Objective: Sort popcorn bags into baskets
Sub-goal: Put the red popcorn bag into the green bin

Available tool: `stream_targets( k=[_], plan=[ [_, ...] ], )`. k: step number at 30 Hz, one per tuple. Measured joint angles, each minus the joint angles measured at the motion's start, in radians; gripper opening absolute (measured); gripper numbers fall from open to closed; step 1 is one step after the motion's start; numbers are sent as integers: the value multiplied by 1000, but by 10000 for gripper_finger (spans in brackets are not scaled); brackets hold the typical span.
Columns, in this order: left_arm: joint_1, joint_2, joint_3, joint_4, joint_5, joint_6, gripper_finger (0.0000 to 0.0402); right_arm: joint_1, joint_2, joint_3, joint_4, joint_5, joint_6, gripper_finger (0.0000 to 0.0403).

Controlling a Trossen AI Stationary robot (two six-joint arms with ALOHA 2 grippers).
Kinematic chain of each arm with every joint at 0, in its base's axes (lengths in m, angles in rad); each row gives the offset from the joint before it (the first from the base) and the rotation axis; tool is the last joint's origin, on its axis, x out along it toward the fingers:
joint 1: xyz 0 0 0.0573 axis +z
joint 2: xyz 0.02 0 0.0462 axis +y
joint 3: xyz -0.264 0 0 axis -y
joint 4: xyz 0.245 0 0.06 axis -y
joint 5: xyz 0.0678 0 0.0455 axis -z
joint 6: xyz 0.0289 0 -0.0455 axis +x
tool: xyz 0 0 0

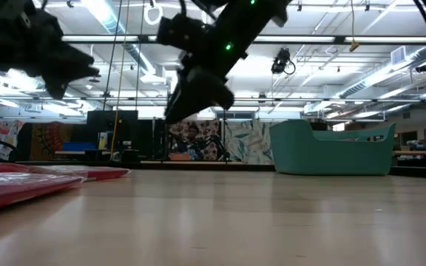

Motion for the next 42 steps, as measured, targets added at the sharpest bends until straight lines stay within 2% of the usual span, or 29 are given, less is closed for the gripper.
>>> stream_targets(
  k=[5, 10, 13, 18, 22, 28, 35, 42],
  plan=[
    [0, 109, 2, -65, -1, -162, 126, 1, -81, -110, -44, 61, 101, 118],
    [0, 244, 3, -14, -56, -247, 126, 19, -186, -322, 111, 97, 135, 94],
    [0, 338, 10, -10, -3, -318, 126, 36, -244, -423, 222, 93, 122, 84],
    [0, 513, 63, -92, 108, -441, 126, 64, -324, -505, 301, 106, 109, 79],
    [0, 668, 126, -177, 118, -480, 126, 70, -351, -525, 317, 101, 119, 78],
    [0, 913, 194, -160, 117, -457, 126, 72, -353, -548, 340, 90, 119, 78],
    [0, 1177, 270, 10, 104, -344, 126, 92, -353, -550, 346, 90, 118, 78],
    [2, 1394, 396, 103, 42, -225, 126, 112, -353, -550, 332, 110, 118, 78]
  ],
)
